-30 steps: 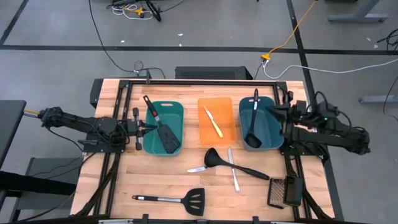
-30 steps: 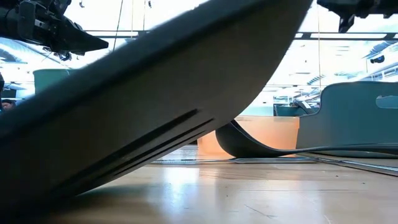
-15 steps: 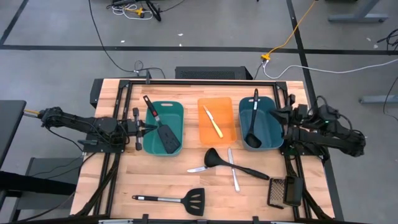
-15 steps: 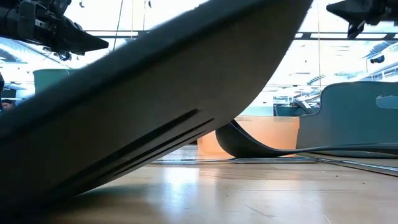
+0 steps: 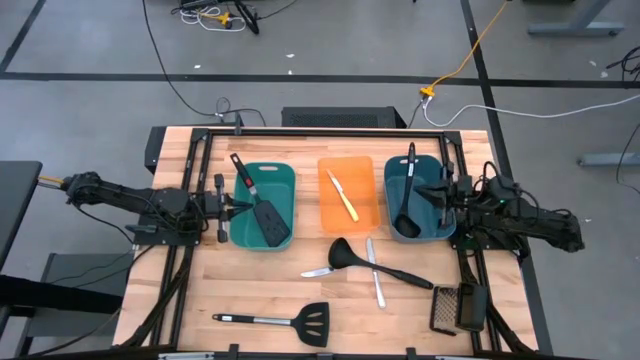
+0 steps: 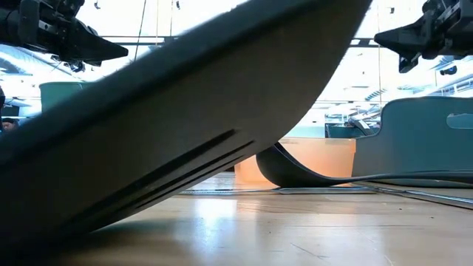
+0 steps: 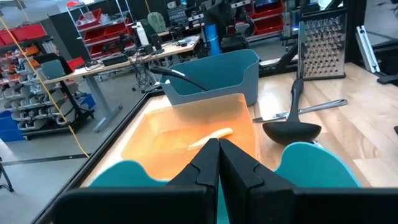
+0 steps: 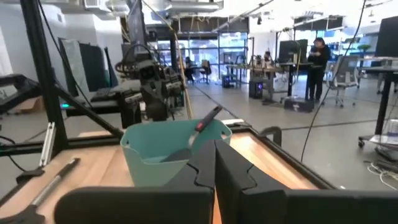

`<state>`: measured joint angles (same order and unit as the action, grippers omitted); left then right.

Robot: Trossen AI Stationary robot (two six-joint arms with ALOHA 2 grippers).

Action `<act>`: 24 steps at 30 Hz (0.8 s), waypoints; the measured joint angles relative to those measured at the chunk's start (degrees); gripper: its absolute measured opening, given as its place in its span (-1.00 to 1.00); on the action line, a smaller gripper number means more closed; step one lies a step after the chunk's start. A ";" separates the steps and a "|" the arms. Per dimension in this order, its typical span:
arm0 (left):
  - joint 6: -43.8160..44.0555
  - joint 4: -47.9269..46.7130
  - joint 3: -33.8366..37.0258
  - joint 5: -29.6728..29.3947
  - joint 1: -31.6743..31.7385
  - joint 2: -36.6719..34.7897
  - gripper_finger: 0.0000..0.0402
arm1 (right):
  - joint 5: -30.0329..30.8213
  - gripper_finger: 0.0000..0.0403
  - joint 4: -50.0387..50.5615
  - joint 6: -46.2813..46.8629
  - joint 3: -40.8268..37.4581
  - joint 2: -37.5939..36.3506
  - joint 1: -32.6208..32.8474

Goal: Pick & Place Kitchen Items
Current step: Put the black spatula into the blue bin

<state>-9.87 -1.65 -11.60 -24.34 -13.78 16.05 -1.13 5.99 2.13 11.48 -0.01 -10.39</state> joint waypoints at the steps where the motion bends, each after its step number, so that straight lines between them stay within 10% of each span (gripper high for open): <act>1: 0.74 -0.21 0.00 0.00 0.00 0.00 -0.92 | -0.01 -0.99 -0.06 0.00 -0.50 0.00 0.00; 13: 10.65 1.71 0.00 6.57 -0.90 2.64 -0.94 | 2.17 -0.96 -6.34 -4.63 -6.03 0.00 -0.13; 19: 10.85 10.42 -3.26 4.41 -7.29 15.58 -0.98 | 2.16 -0.96 -6.45 -4.76 -6.05 0.00 -0.24; 24: 18.86 -0.13 -14.62 -2.73 -12.91 30.12 -0.97 | 2.19 -0.96 -6.75 -5.81 -6.05 0.00 -0.26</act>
<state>8.99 -1.78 -26.22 -27.06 -26.69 46.17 1.06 -0.76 -3.68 5.43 -0.01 -10.66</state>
